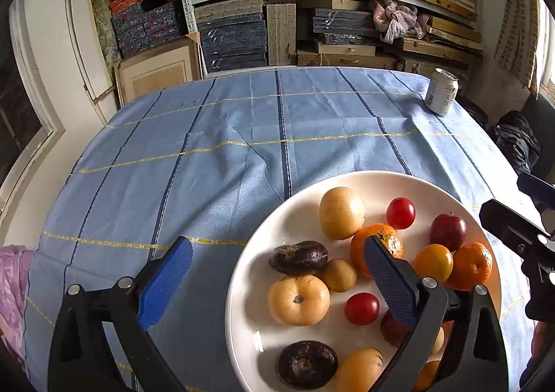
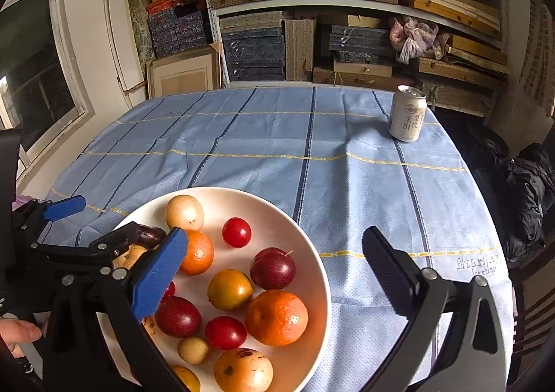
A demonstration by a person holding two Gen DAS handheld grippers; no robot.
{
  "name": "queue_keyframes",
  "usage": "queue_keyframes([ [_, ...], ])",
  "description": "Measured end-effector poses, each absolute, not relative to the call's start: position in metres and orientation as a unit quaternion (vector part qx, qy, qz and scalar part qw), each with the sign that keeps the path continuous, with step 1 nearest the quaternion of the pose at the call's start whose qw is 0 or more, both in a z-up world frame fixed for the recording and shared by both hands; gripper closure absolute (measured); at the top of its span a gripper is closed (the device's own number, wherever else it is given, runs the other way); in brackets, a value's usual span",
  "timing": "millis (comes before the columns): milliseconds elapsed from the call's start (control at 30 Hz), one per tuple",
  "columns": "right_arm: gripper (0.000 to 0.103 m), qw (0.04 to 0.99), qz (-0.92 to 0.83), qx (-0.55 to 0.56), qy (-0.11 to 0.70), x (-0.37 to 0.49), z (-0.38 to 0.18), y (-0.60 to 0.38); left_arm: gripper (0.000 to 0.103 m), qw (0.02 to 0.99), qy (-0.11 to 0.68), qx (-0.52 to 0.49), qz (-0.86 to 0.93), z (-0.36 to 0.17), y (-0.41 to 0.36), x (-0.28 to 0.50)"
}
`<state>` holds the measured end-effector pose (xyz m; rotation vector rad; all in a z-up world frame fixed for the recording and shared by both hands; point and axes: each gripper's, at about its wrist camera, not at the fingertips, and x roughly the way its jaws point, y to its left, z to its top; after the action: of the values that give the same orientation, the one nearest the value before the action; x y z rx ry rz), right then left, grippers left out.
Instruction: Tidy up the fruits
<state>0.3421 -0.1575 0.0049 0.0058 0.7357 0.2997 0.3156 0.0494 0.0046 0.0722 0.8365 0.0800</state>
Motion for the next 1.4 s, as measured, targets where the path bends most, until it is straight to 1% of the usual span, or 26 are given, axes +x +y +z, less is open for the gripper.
queue_keyframes([
  [100, 0.004, 0.916, 0.126, 0.009, 0.381, 0.328, 0.001, -0.167, 0.003, 0.905, 0.419, 0.033, 0.058, 0.009, 0.047, 0.304],
  [233, 0.004, 0.921, 0.093, 0.004, 0.377, 0.288, 0.003, -0.185, 0.003, 0.916, 0.399, 0.029, 0.042, 0.025, 0.038, 0.266],
  [467, 0.004, 0.936, 0.028, 0.014, 0.350, 0.200, 0.013, -0.212, 0.003, 0.928, 0.370, -0.029, 0.002, 0.045, 0.028, 0.174],
  [533, 0.004, 0.936, 0.030, 0.017, 0.351, 0.177, 0.012, -0.214, 0.003, 0.936, 0.348, -0.047, -0.009, 0.050, 0.028, 0.144],
  [600, 0.004, 0.933, 0.039, 0.026, 0.358, 0.158, 0.011, -0.215, 0.003, 0.940, 0.339, -0.033, -0.007, 0.052, 0.023, 0.122],
  [700, 0.004, 0.936, 0.034, 0.009, 0.351, 0.138, 0.015, -0.210, 0.003, 0.946, 0.324, 0.002, 0.026, 0.050, 0.013, 0.098],
  [800, 0.004, 0.938, 0.033, 0.001, 0.345, 0.128, 0.020, -0.206, 0.003, 0.943, 0.329, 0.018, 0.044, 0.046, 0.011, 0.091],
  [1033, 0.004, 0.937, 0.026, -0.013, 0.348, 0.130, 0.022, -0.195, 0.003, 0.941, 0.337, -0.003, 0.017, 0.043, 0.025, 0.095],
  [1200, 0.004, 0.937, 0.028, -0.013, 0.349, 0.138, 0.020, -0.190, 0.003, 0.956, 0.288, 0.020, 0.057, 0.043, 0.026, 0.089],
  [1400, 0.004, 0.940, 0.033, -0.016, 0.339, 0.140, 0.023, -0.186, 0.003, 0.947, 0.309, 0.021, 0.081, 0.045, 0.027, 0.094],
])
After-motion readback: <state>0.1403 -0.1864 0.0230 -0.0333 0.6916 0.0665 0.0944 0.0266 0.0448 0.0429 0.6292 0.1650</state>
